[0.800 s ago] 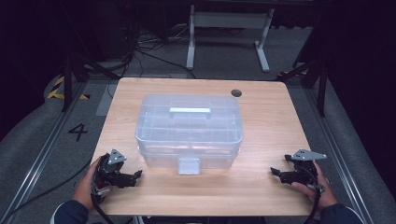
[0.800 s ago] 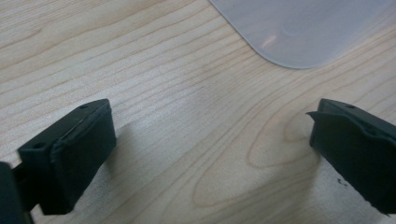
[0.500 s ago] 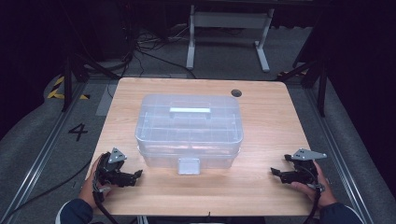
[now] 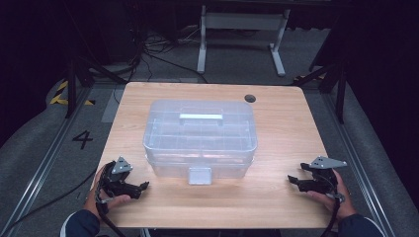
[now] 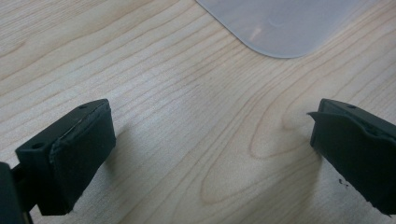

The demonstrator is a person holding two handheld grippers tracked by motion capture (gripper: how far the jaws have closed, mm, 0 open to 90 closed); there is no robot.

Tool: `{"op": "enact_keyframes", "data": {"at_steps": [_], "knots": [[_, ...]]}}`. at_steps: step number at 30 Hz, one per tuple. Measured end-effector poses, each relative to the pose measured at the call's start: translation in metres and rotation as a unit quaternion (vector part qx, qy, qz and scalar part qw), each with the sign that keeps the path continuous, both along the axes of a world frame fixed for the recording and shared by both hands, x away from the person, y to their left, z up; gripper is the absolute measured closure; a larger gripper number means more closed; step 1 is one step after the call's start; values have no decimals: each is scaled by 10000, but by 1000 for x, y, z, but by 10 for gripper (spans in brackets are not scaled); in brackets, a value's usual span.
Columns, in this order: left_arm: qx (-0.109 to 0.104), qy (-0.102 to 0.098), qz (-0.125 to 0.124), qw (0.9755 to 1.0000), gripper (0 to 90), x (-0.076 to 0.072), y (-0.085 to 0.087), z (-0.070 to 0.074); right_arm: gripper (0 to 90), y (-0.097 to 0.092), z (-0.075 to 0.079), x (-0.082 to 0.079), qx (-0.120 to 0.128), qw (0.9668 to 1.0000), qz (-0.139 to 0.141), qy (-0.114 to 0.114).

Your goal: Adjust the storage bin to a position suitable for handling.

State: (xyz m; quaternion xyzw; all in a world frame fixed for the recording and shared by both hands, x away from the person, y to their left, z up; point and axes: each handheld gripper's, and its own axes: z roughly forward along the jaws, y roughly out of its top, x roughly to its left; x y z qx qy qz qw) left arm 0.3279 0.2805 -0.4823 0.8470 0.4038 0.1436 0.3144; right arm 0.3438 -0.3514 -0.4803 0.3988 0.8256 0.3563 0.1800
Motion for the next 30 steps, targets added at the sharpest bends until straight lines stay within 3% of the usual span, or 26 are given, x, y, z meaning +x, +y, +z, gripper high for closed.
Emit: {"op": "enact_keyframes", "data": {"at_steps": [11,25,30], "knots": [[3,-5,-25,10000,5,1,1,0,313,7,25,-1,280,9986,107,-432],[1,-3,-25,10000,5,1,1,0,315,27,54,12,281,9960,451,-722],[3,-2,-26,10000,5,0,1,0,325,40,75,20,211,9939,598,-898]]}}
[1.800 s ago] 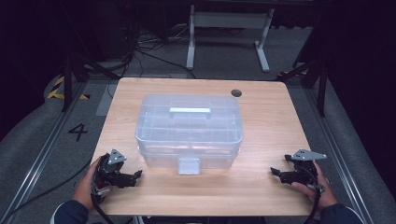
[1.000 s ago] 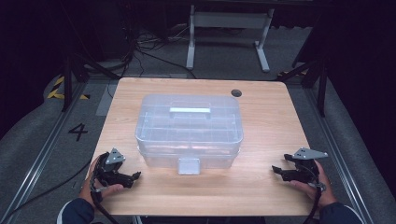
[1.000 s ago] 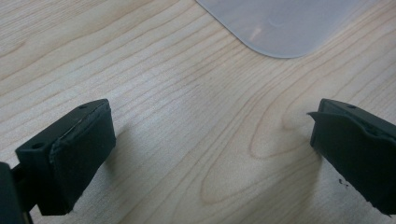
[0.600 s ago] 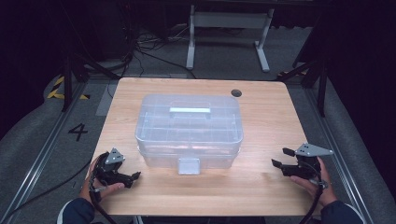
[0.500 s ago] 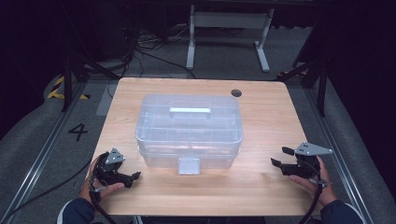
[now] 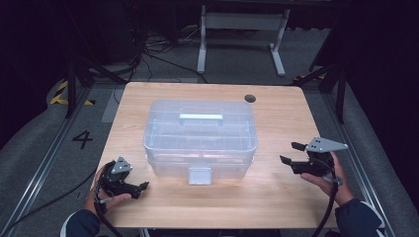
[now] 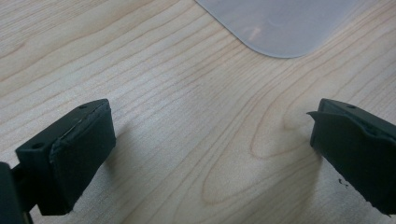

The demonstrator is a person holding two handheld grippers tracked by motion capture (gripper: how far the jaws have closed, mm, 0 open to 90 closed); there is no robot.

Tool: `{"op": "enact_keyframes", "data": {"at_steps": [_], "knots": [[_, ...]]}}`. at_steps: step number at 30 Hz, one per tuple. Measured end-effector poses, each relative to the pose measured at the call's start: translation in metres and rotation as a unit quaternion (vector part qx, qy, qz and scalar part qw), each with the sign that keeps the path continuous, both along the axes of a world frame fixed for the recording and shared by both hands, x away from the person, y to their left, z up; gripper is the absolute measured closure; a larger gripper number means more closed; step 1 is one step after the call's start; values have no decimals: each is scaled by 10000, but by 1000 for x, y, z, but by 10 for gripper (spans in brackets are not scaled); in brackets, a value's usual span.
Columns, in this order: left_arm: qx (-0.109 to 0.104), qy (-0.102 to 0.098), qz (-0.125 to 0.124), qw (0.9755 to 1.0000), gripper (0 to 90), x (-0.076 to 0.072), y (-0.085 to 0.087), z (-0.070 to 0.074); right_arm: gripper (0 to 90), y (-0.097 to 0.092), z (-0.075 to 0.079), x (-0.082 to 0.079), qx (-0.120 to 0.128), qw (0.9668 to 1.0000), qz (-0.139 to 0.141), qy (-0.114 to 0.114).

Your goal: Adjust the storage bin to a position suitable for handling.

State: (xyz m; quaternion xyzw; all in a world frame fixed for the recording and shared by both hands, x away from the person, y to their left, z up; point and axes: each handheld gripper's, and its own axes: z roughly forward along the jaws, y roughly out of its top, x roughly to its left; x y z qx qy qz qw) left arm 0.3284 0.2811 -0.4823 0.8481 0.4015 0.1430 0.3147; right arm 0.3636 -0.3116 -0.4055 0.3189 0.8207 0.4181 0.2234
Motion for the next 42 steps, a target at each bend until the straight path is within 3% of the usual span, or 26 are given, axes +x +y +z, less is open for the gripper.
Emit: {"op": "enact_keyframes", "data": {"at_steps": [7,15,25,36,42], "knots": [[-14,-7,-2,10000,5,0,0,0,325,15,21,8,44,9997,109,-231],[-5,-4,0,10000,5,0,0,0,325,26,33,18,116,9994,160,-274],[-5,-3,0,10000,6,0,0,0,331,48,57,27,104,9983,273,-497],[-14,-11,3,10000,5,0,0,0,345,77,69,34,95,9969,567,-535],[-14,-8,-1,10000,5,0,0,0,344,81,77,37,139,9964,566,-610]]}}
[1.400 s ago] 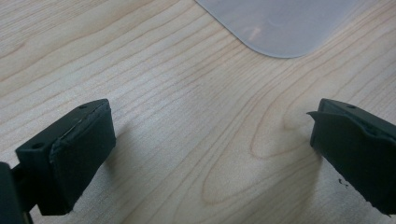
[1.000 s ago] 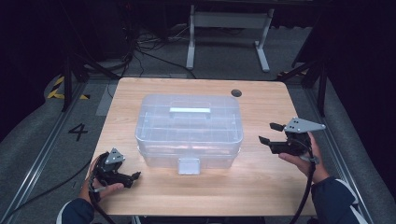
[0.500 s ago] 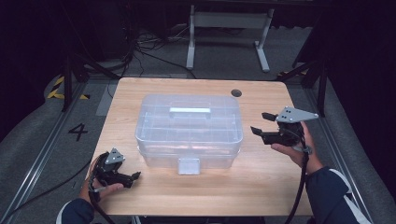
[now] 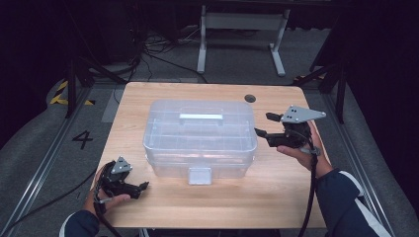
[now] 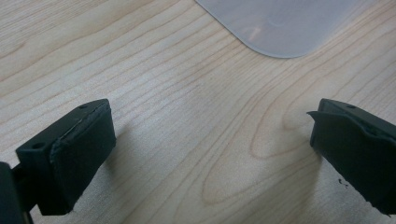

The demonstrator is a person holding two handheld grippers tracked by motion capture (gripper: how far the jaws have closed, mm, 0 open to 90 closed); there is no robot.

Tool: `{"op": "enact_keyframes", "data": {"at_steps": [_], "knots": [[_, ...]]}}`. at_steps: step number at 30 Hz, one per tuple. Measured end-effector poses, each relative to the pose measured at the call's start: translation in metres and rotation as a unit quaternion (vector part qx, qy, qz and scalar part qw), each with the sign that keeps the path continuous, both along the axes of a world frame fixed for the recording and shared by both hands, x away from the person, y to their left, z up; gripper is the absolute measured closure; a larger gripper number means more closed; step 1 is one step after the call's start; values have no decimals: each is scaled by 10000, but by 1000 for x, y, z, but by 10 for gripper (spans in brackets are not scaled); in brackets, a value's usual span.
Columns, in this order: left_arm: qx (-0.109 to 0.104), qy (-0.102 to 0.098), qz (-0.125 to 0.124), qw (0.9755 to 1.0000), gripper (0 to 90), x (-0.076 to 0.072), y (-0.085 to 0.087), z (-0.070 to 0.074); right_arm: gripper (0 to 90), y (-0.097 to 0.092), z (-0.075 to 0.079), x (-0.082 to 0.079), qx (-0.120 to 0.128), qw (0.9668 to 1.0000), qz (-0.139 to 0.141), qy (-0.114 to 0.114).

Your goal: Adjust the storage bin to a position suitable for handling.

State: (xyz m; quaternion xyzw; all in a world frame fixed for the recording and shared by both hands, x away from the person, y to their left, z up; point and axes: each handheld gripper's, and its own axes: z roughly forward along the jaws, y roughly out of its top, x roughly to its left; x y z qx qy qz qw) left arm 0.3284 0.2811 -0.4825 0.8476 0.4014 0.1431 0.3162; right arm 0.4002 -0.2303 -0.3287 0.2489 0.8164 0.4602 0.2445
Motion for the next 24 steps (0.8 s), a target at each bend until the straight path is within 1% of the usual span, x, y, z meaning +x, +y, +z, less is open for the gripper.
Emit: {"op": "enact_keyframes", "data": {"at_steps": [6,10,13,19,24], "knots": [[1,-1,2,10000,5,0,0,0,343,4,4,0,13,10000,58,-48],[0,0,0,10000,5,0,0,0,343,10,9,-1,-37,9998,139,-97],[2,-1,0,10000,6,0,0,0,343,13,11,-1,-33,9998,176,-88],[1,0,-1,10000,5,0,0,0,346,24,17,-1,-65,9993,347,-77],[3,-4,0,10000,5,0,0,0,354,36,19,0,-165,9987,482,-80]]}}
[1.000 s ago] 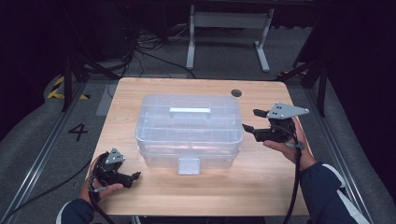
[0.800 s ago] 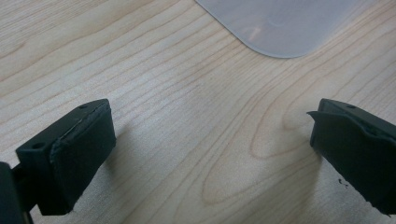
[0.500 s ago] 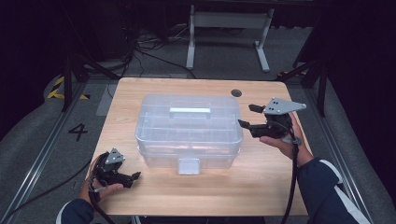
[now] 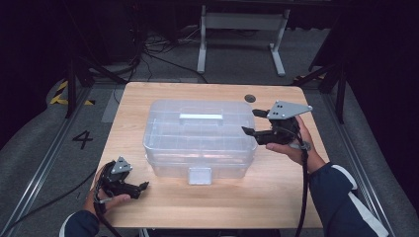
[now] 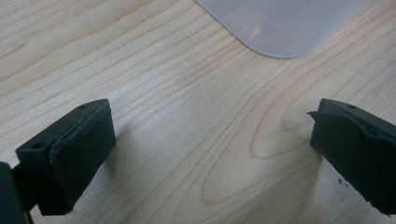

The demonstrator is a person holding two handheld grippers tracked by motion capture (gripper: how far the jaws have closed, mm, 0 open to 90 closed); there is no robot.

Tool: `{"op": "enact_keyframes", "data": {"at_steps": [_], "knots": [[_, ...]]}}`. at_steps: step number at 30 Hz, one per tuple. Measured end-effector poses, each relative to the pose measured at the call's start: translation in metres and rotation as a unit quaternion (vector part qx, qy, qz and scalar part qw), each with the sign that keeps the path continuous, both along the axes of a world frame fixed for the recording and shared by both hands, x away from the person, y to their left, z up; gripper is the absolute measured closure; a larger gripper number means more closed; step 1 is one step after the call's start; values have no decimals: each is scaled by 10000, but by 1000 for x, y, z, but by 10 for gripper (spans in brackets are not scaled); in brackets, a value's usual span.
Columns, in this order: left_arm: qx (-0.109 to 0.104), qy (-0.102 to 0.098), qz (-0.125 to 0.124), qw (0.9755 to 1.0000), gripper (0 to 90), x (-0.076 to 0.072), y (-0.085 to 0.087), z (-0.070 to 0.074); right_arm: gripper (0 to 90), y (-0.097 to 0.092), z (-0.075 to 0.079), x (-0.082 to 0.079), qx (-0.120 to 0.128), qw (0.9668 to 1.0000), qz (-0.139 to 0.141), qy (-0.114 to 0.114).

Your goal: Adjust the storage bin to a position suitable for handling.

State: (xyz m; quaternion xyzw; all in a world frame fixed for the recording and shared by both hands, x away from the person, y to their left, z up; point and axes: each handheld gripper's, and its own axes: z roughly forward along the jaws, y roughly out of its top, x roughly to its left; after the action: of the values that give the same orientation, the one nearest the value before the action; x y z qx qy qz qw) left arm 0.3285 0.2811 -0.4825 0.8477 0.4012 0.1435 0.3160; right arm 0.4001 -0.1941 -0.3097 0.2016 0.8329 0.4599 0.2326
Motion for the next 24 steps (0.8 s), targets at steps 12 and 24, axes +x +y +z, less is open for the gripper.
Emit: {"op": "enact_keyframes", "data": {"at_steps": [12,24], "knots": [[-1,0,1,10000,5,0,0,0,433,30,7,3,-142,9993,350,6],[-2,3,0,10000,5,0,0,0,493,51,7,5,-258,9981,565,63]]}}
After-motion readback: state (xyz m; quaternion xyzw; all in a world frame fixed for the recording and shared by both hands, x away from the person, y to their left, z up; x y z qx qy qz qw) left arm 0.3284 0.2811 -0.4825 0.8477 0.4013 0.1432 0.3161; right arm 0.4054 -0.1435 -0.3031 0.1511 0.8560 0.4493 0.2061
